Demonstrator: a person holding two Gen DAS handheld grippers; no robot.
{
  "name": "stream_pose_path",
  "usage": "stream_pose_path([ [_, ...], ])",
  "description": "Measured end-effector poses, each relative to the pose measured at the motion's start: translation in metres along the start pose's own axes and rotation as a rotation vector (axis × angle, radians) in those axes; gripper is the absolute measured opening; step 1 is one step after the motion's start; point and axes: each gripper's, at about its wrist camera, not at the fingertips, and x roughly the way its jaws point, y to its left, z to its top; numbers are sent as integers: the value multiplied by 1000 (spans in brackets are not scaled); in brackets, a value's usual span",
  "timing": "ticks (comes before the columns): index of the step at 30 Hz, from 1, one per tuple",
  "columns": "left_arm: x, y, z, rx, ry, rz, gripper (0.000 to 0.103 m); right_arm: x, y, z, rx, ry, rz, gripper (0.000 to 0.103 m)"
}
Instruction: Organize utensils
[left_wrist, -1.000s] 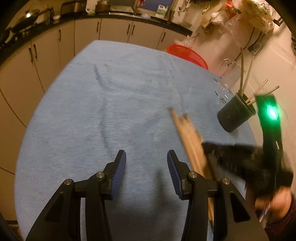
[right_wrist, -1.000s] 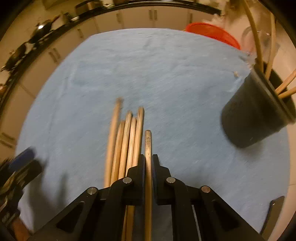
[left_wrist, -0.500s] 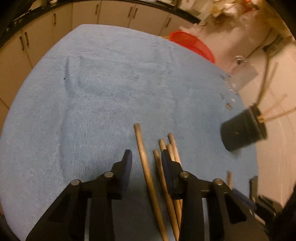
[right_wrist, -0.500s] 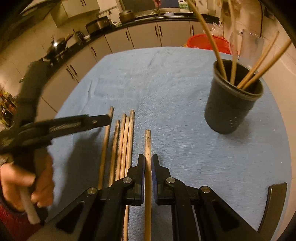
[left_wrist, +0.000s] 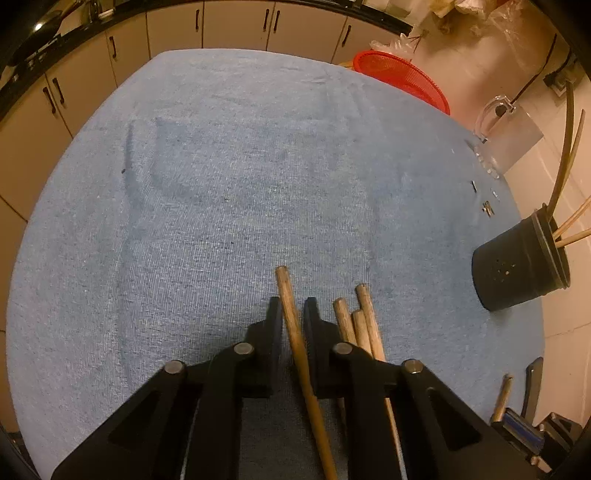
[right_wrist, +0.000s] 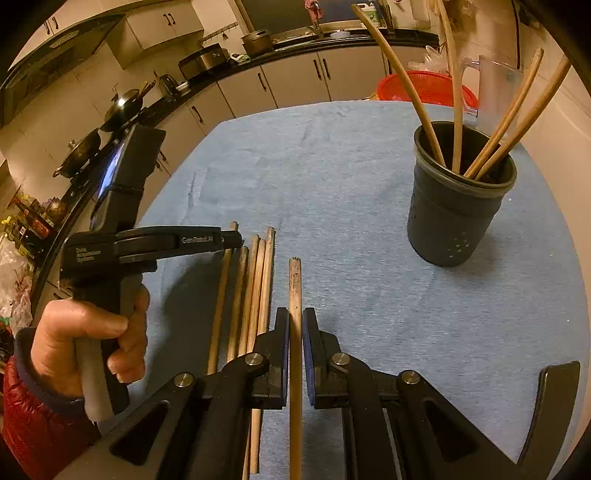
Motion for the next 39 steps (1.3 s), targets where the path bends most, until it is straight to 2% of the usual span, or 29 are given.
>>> stream_pose_path([
  [2,-8,0,-7,0,-27,-41,7,-6,2,0,-3,-16,5,8],
  [4,-25,-5,-15,26,-86,-45,7,-14,3,-1,-10,-34,5,8],
  [8,-80,-17,-31,85,-247,-98,7,-33,3,0,-15,-90,22,8],
  [11,-123,-24,-44,117,-363,-135,7,-54,6,-2,-29,-171,31,8],
  [16,-164,-26,-62,129,-464,-166,7,-85,9,-9,-32,-291,49,8],
  [24,-193,-33,-68,148,-519,-185,7,-116,5,-20,-15,-380,37,8],
  [39,-220,-54,-74,202,-562,-196,7,-148,-13,-24,24,-447,28,8],
])
